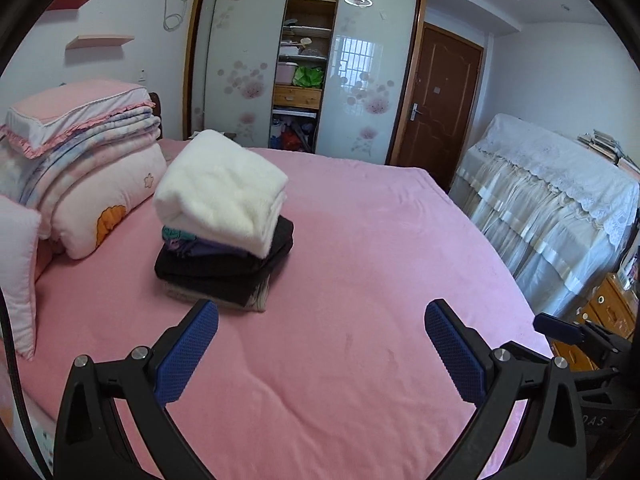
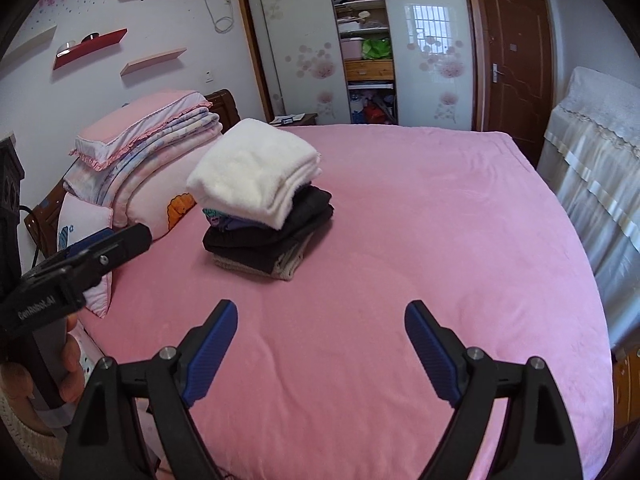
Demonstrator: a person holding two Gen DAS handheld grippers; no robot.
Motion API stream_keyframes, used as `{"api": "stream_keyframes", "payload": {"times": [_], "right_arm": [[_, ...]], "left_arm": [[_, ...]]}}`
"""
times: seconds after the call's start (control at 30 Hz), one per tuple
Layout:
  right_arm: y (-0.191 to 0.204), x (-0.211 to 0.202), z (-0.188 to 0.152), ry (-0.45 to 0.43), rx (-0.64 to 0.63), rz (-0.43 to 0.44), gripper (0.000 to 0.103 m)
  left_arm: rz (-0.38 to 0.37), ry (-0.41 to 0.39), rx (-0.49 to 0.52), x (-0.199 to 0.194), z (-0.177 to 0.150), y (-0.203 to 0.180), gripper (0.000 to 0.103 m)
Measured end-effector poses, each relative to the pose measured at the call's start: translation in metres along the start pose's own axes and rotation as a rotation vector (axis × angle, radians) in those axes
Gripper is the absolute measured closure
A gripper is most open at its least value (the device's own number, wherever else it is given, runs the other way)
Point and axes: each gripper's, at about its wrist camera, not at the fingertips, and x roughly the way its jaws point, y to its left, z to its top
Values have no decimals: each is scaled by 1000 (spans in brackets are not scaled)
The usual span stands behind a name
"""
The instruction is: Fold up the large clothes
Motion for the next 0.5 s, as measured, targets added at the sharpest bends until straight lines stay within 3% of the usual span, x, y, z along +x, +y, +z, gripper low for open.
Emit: {"api": "stream_keyframes", "payload": {"times": [0.23, 0.5], "right_arm": [[-17, -44, -55, -5, 65, -33, 16], [-32, -74, -92, -16, 153, -80, 15]], "left_arm": [[40, 30, -9, -35, -45, -28, 1], [74, 61, 14, -58, -81, -50, 1]]}}
